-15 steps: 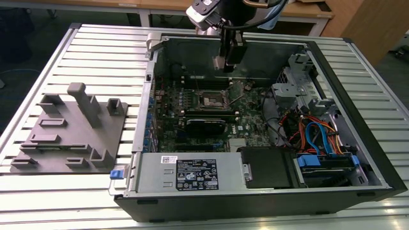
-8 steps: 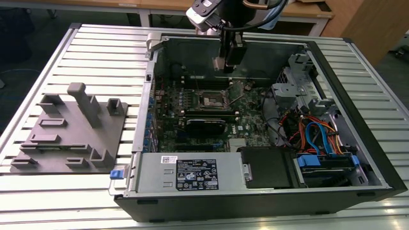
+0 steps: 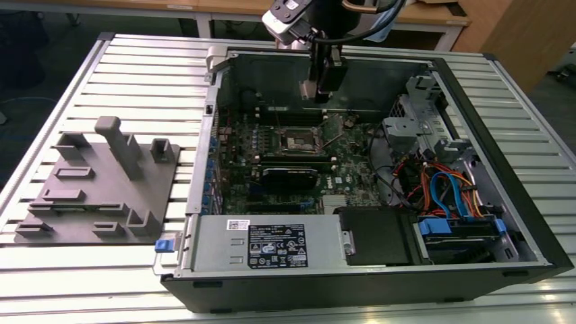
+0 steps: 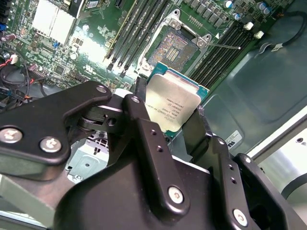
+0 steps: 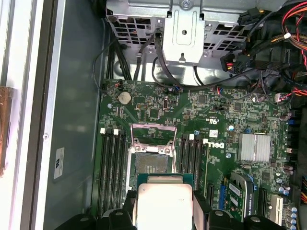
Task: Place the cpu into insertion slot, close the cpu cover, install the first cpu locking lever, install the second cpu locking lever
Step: 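Place the cpu into insertion slot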
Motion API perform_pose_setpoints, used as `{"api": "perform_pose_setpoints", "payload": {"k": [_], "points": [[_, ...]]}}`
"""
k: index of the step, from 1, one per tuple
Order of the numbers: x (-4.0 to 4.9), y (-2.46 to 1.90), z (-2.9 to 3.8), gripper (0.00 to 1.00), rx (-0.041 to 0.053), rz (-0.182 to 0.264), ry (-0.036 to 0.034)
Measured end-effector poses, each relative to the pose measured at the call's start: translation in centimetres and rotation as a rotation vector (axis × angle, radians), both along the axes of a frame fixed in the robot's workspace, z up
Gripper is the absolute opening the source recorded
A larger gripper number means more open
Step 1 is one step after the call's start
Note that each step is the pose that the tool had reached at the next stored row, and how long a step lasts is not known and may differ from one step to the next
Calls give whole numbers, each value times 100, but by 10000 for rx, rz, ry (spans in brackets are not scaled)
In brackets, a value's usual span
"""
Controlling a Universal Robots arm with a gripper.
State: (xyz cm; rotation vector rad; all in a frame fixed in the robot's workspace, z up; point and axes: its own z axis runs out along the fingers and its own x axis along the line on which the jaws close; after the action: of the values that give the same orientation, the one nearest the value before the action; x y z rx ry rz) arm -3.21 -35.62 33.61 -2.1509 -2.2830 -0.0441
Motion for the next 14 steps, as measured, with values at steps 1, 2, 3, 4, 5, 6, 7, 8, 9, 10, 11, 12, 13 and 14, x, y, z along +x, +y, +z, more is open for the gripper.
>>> {"api": "perform_pose_setpoints", "payload": {"k": [1, 2, 3, 4, 5, 6, 7, 8, 9, 10, 11, 12, 13, 14], "points": [[0, 0, -1, 54, 0, -1, 0], [0, 0, -4, 54, 2, -9, -1], [0, 1, -9, 54, 3, -38, -2], [0, 2, -17, 54, 2, -64, -1], [0, 4, -29, 54, 2, -80, 0], [0, 6, -47, 54, 2, -85, -1], [0, 9, -64, 54, 1, -89, -1], [-1, 13, -83, 54, 0, -92, 0], [0, 20, -101, 54, -2, -94, 0], [0, 28, -119, 54, -2, -108, 0], [0, 37, -138, 54, -5, -136, 0], [0, 46, -156, 54, -7, -178, 0], [0, 54, -173, 54, -9, -211, 0], [-1, 59, -193, 54, -8, -229, -1]]}}
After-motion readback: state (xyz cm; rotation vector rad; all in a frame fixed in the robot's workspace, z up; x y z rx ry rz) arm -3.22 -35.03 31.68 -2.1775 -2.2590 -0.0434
